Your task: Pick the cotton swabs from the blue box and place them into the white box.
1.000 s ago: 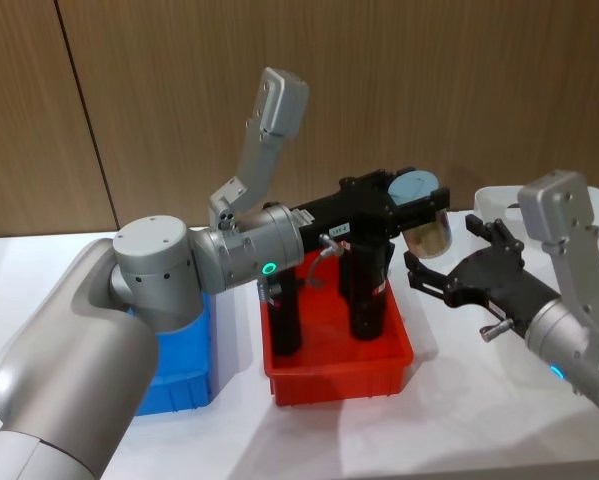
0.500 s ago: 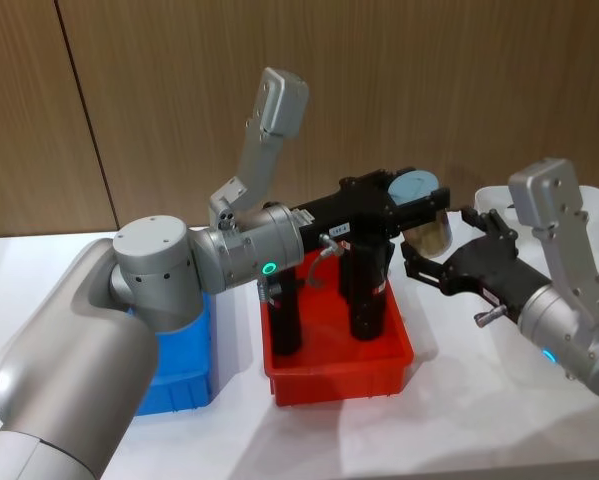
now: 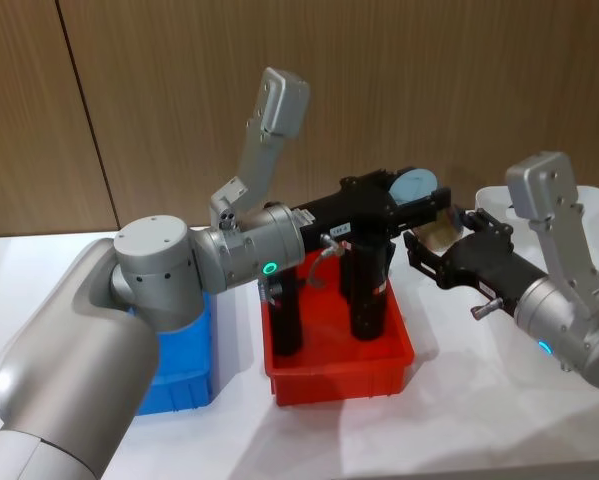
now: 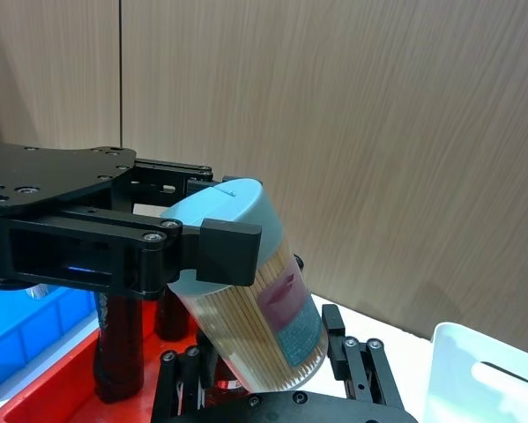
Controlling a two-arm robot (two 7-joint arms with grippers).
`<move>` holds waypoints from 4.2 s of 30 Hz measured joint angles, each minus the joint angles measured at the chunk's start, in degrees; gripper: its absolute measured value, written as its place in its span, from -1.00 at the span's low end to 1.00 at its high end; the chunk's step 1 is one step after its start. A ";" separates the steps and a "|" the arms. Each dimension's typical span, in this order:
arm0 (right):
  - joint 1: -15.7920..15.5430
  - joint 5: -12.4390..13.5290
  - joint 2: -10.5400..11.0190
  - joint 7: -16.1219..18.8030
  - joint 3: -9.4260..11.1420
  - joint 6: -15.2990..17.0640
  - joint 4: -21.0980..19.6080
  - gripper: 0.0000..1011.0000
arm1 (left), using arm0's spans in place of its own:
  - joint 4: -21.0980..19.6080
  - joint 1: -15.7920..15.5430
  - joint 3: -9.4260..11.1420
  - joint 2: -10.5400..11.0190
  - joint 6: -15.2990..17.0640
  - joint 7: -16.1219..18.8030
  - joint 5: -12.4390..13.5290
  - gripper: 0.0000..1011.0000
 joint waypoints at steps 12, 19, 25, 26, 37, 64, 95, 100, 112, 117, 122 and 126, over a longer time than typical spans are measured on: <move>0.60 0.21 -0.14 0.66 0.02 -0.15 0.68 0.33 | 0.00 0.00 -0.03 0.01 -0.02 0.05 0.00 0.33; 0.78 0.29 -0.22 0.76 0.00 -0.24 0.74 0.33 | 0.00 0.01 0.04 0.00 0.05 0.00 0.00 0.48; 0.82 0.30 -0.25 0.87 -0.06 -0.27 0.69 0.33 | 0.00 0.01 0.04 0.00 0.05 0.00 0.00 0.78; 0.82 0.30 -0.25 0.89 -0.07 -0.28 0.66 0.33 | 0.00 0.01 0.04 0.00 0.05 0.00 0.00 0.89; 0.88 0.40 -0.23 1.08 -0.14 -0.28 0.48 0.33 | 0.00 0.00 0.00 0.00 0.04 -0.01 0.00 0.99; 0.04 5.35 0.53 -2.92 1.72 -1.60 3.26 0.33 | 0.00 0.00 0.00 0.00 -0.01 0.00 0.00 0.99; 5.97 9.12 1.80 -9.32 6.23 3.26 16.28 0.33 | 0.00 0.00 0.00 0.00 0.00 0.00 0.00 0.99; 6.89 9.22 1.87 -9.87 6.64 5.31 18.06 0.33 | 0.00 0.00 0.00 0.00 0.00 0.00 0.00 0.99; 8.33 10.01 1.95 -10.52 7.39 8.33 21.45 0.82 | 0.00 0.00 0.00 0.00 0.00 0.00 0.00 0.99; 8.44 10.36 2.01 -10.50 7.64 8.43 22.03 0.98 | 0.00 0.00 0.00 0.00 0.00 0.00 0.00 0.99; 8.44 10.55 2.05 -10.33 7.81 8.35 22.27 0.98 | 0.00 0.00 0.00 0.00 0.00 0.00 0.00 0.99; 8.44 10.72 2.08 -10.23 7.92 8.27 22.42 0.98 | 0.00 0.00 0.00 0.00 0.00 0.00 0.00 0.99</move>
